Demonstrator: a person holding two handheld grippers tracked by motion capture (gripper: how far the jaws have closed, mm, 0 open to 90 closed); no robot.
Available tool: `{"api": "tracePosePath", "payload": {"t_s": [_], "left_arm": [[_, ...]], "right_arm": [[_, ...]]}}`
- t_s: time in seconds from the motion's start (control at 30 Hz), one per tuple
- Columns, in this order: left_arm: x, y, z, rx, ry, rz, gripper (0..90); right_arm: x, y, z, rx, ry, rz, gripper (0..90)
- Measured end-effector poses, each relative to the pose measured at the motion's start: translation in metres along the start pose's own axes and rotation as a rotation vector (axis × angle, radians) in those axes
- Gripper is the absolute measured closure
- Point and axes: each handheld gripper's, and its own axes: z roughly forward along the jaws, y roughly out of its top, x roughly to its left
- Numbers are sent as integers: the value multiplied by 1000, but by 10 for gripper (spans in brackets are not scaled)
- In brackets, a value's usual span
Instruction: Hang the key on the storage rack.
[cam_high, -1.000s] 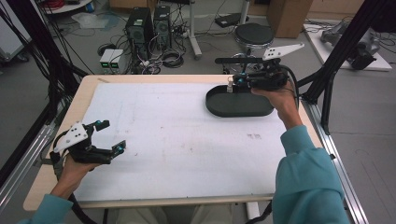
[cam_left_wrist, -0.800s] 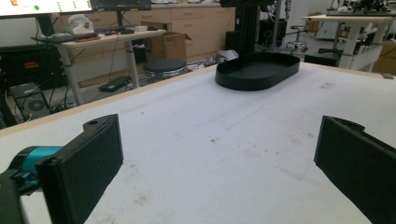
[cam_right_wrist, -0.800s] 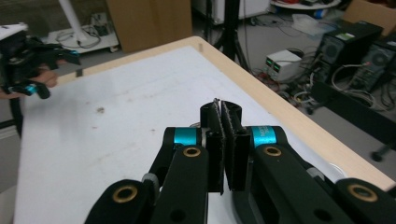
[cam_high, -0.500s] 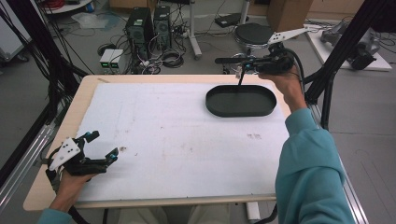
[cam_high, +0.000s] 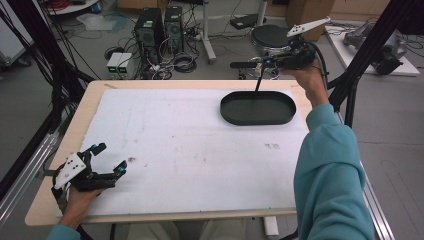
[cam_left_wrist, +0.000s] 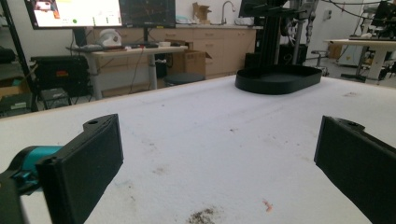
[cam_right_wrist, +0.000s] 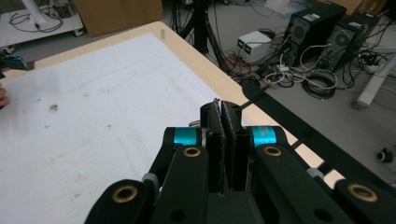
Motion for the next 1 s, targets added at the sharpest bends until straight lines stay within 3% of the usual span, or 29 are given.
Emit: {"api": "tracePosePath", "payload": {"t_s": [0.13, 0.5, 1.0], "left_arm": [[0, 0, 0, -2, 5, -2, 17], [-1, -1, -1, -6, 13, 14, 17], [-2, -1, 0, -3, 12, 20, 17]], "right_arm": [[-6, -3, 2, 9, -7, 23, 890], [-18, -9, 15, 73, -29, 11, 889], [-30, -18, 32, 151, -51, 35, 889]]}}
